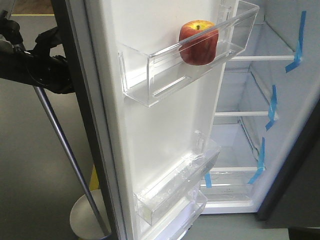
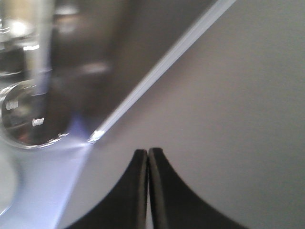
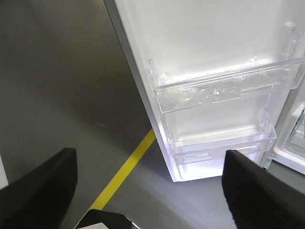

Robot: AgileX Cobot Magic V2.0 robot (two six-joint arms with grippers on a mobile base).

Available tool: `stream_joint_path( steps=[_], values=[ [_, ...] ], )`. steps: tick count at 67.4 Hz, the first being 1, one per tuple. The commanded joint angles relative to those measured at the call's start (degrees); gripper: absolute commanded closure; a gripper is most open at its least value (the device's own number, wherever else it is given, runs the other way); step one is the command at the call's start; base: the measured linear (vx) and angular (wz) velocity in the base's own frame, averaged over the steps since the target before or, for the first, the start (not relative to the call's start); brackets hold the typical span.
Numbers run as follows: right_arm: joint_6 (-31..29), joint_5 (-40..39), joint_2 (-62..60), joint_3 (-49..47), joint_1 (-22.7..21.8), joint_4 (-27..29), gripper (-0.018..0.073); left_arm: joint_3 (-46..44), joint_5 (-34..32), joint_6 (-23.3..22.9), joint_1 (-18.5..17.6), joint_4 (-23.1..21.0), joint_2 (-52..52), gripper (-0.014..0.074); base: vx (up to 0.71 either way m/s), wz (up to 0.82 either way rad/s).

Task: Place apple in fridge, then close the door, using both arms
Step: 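Move the left gripper toward the edge of the fridge door, then push the outer face of the fridge door closed with the left gripper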

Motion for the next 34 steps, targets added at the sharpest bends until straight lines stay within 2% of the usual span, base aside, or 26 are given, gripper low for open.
stream_joint_path(
  steps=[1,34],
  values=[
    [0.16,-2.91,0.45,-1.43,-0.07,1.36,-0.0031,-1.91,1.56,0.89,-1.64,-4.03,-2.82,0.0603,0.0,0.0],
    [0.16,-2.91,0.45,-1.43,-0.07,1.36,-0.0031,-1.91,1.55,1.02,-10.8,-4.17,-2.82,0.0603,0.0,0.0]
  ],
)
